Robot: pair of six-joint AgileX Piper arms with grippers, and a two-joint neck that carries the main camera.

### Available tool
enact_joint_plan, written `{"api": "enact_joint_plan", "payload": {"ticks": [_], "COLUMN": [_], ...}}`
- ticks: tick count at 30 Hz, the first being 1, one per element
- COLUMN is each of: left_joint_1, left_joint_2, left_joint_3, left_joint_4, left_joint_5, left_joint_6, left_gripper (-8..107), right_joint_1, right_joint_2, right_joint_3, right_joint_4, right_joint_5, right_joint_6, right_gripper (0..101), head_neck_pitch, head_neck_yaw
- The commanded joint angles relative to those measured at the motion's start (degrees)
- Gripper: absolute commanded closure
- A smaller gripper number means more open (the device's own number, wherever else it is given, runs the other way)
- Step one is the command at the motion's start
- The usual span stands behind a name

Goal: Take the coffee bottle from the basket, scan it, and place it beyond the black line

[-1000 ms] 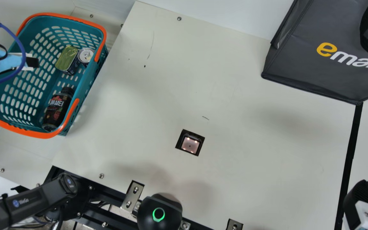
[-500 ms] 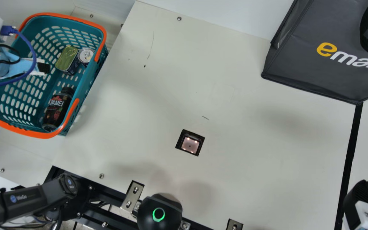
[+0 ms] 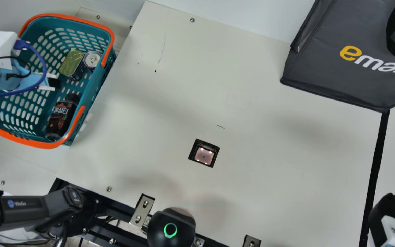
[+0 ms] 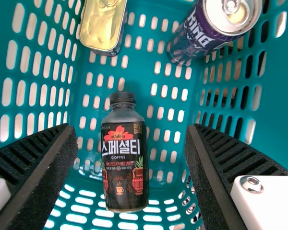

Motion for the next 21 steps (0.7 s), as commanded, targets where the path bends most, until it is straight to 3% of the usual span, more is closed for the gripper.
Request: {"api": "enact_joint_plan", "payload": {"ticks": [1, 21], "left_joint_1": [0.3, -1.0], "left_joint_2": [1.4, 12.2], "left_joint_3": [0.1, -0.1], "left_joint_4": [-0.4, -3.9], "left_joint_5": [-0.7, -8.6], "left_joint_6": [1.4, 7.6], "left_gripper": [9, 9], "right_joint_1": [0.0, 0.0], "right_joint_2": [0.0, 0.0], "right_joint_3": [0.0, 0.0], "right_joint_4": [0.0, 0.0], "right_joint_5": [0.0, 0.0], "right_joint_6": [0.0, 0.0], "right_gripper": [10, 10], "head_neck_pitch": [-1.5, -1.5], "head_neck_yaw": [0.1, 0.1]}}
